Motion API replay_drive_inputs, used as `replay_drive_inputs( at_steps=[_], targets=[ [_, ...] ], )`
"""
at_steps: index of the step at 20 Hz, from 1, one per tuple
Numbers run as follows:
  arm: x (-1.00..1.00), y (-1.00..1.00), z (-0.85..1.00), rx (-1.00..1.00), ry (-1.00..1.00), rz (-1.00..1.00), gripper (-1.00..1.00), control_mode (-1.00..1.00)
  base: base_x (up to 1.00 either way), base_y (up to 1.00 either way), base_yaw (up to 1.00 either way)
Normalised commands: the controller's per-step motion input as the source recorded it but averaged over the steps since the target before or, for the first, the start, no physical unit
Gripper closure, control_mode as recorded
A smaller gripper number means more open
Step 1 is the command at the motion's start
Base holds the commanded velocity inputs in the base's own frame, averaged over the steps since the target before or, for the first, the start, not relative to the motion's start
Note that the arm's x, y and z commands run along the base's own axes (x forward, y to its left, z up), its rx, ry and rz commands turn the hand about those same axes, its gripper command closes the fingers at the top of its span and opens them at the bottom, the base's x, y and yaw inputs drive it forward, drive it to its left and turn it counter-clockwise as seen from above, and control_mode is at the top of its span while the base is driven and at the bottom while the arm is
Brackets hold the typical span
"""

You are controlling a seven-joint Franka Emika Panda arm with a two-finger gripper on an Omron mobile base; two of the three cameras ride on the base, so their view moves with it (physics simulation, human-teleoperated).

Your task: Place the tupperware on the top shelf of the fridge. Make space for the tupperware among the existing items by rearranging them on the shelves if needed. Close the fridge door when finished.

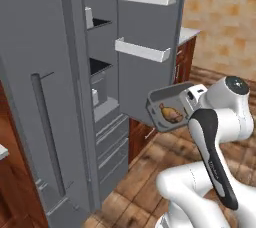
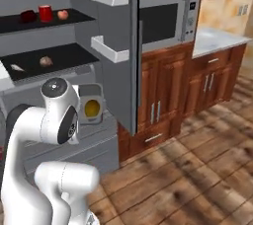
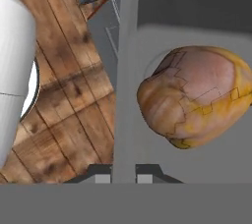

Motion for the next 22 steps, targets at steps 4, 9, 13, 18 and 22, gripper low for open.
replay_drive_inputs(
  at_steps=[4, 9, 13, 18, 22],
  targets=[
    [0.00, 0.00, 0.00, 0.00, 0.00, 0.00, 1.00, 1.00, 0.33, -0.09, 0.71],
    [0.00, 0.00, 0.00, 0.00, 0.00, 0.00, 1.00, 1.00, 0.38, -0.35, 0.66],
    [0.00, 0.00, 0.00, 0.00, 0.00, 0.00, 1.00, 1.00, 0.25, -0.74, 0.53],
    [0.00, 0.00, 0.00, 0.00, 0.00, 0.00, 1.00, 1.00, 0.24, -0.75, 0.44],
    [0.00, 0.00, 0.00, 0.00, 0.00, 0.00, 1.00, 1.00, 0.43, -0.10, 0.49]
  ],
)
